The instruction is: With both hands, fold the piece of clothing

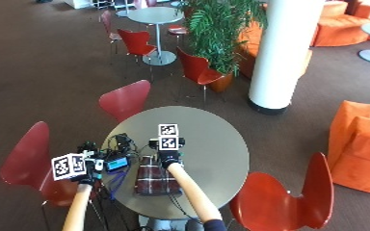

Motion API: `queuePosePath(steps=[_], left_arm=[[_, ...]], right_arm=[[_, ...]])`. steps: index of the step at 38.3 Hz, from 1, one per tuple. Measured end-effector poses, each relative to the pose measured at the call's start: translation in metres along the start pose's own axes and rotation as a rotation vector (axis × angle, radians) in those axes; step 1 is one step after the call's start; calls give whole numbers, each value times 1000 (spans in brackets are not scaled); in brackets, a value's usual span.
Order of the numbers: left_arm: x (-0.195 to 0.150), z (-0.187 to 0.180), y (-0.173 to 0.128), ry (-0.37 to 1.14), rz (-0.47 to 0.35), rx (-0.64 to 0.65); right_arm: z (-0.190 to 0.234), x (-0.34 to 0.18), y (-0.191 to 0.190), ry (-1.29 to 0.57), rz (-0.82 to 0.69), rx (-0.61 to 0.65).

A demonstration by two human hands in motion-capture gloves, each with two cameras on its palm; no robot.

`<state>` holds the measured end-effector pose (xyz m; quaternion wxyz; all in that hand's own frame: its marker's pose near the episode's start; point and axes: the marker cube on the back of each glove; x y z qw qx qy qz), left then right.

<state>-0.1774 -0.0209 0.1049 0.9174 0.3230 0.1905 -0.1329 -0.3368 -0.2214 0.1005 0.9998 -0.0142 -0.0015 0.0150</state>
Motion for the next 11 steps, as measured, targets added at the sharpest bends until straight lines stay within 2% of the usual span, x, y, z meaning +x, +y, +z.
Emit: queuePosePath(steps=[6,11], left_arm=[[5,-12,7,-27,0,-32],[7,-10,11,-48,-2,-57]], right_arm=[[-44,64,32,6,21,118],[-49,113,42,7,46,140]])
